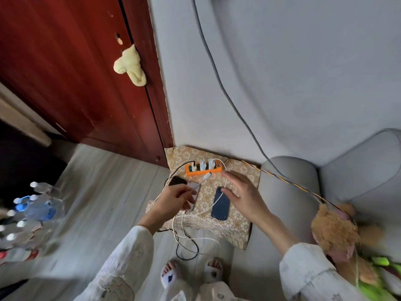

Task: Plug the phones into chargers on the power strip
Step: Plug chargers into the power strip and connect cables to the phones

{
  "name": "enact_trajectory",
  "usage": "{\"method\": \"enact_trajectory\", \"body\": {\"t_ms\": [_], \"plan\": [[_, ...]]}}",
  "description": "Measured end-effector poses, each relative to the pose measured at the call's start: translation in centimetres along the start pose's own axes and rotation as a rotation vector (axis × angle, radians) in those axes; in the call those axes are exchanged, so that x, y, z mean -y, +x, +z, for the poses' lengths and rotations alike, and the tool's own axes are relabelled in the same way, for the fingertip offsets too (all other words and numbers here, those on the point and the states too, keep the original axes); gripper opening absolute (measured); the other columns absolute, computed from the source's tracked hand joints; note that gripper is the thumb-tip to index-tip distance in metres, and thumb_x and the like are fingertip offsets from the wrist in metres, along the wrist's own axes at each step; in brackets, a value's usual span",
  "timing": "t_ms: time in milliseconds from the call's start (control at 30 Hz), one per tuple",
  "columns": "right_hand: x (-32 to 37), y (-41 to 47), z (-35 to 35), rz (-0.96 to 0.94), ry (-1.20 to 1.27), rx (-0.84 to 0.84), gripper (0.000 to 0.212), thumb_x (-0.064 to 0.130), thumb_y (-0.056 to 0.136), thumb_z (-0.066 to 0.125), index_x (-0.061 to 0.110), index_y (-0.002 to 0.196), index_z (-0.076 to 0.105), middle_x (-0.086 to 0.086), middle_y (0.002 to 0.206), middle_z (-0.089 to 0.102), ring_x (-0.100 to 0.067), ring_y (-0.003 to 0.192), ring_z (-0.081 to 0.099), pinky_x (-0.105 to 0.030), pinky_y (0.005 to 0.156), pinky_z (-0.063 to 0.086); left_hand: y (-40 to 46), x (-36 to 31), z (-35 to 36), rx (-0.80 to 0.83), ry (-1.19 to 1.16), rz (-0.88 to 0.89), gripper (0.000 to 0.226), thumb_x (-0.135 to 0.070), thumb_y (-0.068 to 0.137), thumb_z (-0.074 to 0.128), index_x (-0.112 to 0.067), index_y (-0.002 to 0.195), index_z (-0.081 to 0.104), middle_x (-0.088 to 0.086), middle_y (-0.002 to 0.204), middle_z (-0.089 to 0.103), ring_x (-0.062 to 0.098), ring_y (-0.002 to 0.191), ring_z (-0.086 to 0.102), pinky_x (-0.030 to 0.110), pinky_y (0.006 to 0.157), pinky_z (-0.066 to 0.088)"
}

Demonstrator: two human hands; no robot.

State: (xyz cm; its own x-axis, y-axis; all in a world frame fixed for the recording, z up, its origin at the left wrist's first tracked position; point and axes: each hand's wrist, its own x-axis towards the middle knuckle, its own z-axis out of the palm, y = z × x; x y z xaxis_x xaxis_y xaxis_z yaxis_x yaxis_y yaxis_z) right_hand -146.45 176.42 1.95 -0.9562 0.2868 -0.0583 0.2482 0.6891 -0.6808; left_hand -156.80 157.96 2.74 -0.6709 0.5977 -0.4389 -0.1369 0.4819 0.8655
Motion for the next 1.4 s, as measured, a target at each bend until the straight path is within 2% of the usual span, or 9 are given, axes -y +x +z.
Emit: {"method": "enact_trajectory", "body": {"t_ms": [100, 200, 400, 633, 800, 933, 1067, 1267, 1400], "plan": [[-4.1, -0.2, 2.3, 0.295, 0.079, 0.138, 0.045, 0.018, 0.092, 0.054, 0.016, 0.136, 0.044, -0.005, 0.130, 0.053, -0.018, 0.115, 0.052, -0.024, 0.095, 0.039, 1.4, 2.9, 1.5, -0.041, -0.052, -0.085, 0.027, -0.007, 0.095, 0.040, -0.020, 0.109, 0.060, -0.005, 0.070, 0.058, 0.010, 0.054, 0.046, 0.025, 0.055, 0.041], [-8.6, 0.2, 5.6, 0.488, 0.086, 0.215, 0.039, 0.017, 0.093, 0.051, 0.012, 0.132, 0.047, -0.009, 0.120, 0.059, -0.015, 0.097, 0.053, -0.024, 0.082, 0.041, 3.4, 6.4, 3.1, -0.077, -0.086, -0.115, 0.024, -0.023, 0.096, 0.042, -0.039, 0.100, 0.059, -0.016, 0.048, 0.048, 0.003, 0.048, 0.041, 0.024, 0.055, 0.037], [-16.5, 3.5, 13.0, 0.752, 0.041, 0.292, 0.036, 0.018, 0.096, 0.043, 0.002, 0.127, 0.049, -0.016, 0.130, 0.055, -0.029, 0.113, 0.054, -0.031, 0.086, 0.042, 7.7, 14.1, 5.0, -0.164, -0.159, -0.211, 0.024, -0.005, 0.092, 0.048, -0.013, 0.109, 0.064, -0.005, 0.063, 0.059, 0.001, 0.042, 0.045, 0.018, 0.050, 0.046], [-22.1, 7.2, 21.5, 0.868, -0.126, 0.286, 0.047, 0.048, 0.090, 0.046, 0.001, 0.091, 0.046, -0.019, 0.098, 0.049, -0.035, 0.112, 0.051, -0.045, 0.102, 0.038, 10.6, 21.5, 6.9, -0.226, -0.065, -0.241, 0.025, -0.022, 0.090, 0.055, -0.033, 0.068, 0.061, -0.007, 0.056, 0.053, 0.003, 0.045, 0.039, 0.024, 0.054, 0.037], [-21.4, 7.9, 24.2, 0.955, -0.229, 0.160, 0.107, 0.060, 0.077, 0.058, -0.012, 0.140, 0.011, -0.022, 0.148, 0.017, -0.039, 0.133, 0.023, -0.050, 0.101, 0.036, 10.6, 22.5, 7.1, -0.241, -0.084, -0.289, 0.030, -0.024, 0.088, 0.058, -0.027, 0.059, 0.061, -0.015, 0.048, 0.059, 0.016, 0.050, 0.039, 0.026, 0.052, 0.035], [-21.4, 8.9, 24.6, 1.077, -0.229, 0.148, 0.111, 0.050, 0.073, 0.070, -0.009, 0.142, 0.005, -0.020, 0.147, 0.018, -0.039, 0.132, 0.024, -0.050, 0.101, 0.036, 10.4, 22.6, 7.1, -0.243, -0.111, -0.291, 0.029, -0.022, 0.089, 0.057, -0.015, 0.061, 0.063, -0.007, 0.054, 0.059, 0.015, 0.048, 0.040, 0.020, 0.045, 0.032], [-22.5, 8.3, 23.4, 1.083, -0.227, 0.185, 0.094, 0.048, 0.072, 0.071, -0.007, 0.136, 0.030, -0.020, 0.141, 0.032, -0.039, 0.128, 0.031, -0.045, 0.103, 0.035, 9.9, 22.2, 7.3, -0.248, -0.079, -0.297, 0.028, -0.029, 0.088, 0.057, -0.012, 0.069, 0.066, 0.001, 0.062, 0.061, 0.011, 0.050, 0.041, 0.025, 0.053, 0.035], [-21.0, 4.1, 17.6, 1.504, 0.945, 0.000, 0.052, 0.030, 0.064, 0.079, 0.011, 0.106, 0.055, -0.013, 0.105, 0.059, -0.026, 0.094, 0.056, -0.043, 0.068, 0.050, 9.0, 20.4, 8.9, -0.204, -0.028, -0.240, 0.021, -0.022, 0.088, 0.058, -0.018, 0.105, 0.070, -0.009, 0.049, 0.056, -0.004, 0.048, 0.048, 0.007, 0.051, 0.040], [-19.1, 2.4, 15.3, 1.520, 1.381, -0.070, 0.055, 0.032, 0.059, 0.081, -0.001, 0.094, 0.055, -0.017, 0.093, 0.056, -0.029, 0.087, 0.055, -0.047, 0.077, 0.049, 8.3, 18.3, 10.5, -0.170, 0.057, -0.154, 0.020, -0.027, 0.085, 0.061, -0.026, 0.102, 0.071, -0.010, 0.094, 0.072, 0.002, 0.087, 0.063, 0.013, 0.078, 0.048]]}}
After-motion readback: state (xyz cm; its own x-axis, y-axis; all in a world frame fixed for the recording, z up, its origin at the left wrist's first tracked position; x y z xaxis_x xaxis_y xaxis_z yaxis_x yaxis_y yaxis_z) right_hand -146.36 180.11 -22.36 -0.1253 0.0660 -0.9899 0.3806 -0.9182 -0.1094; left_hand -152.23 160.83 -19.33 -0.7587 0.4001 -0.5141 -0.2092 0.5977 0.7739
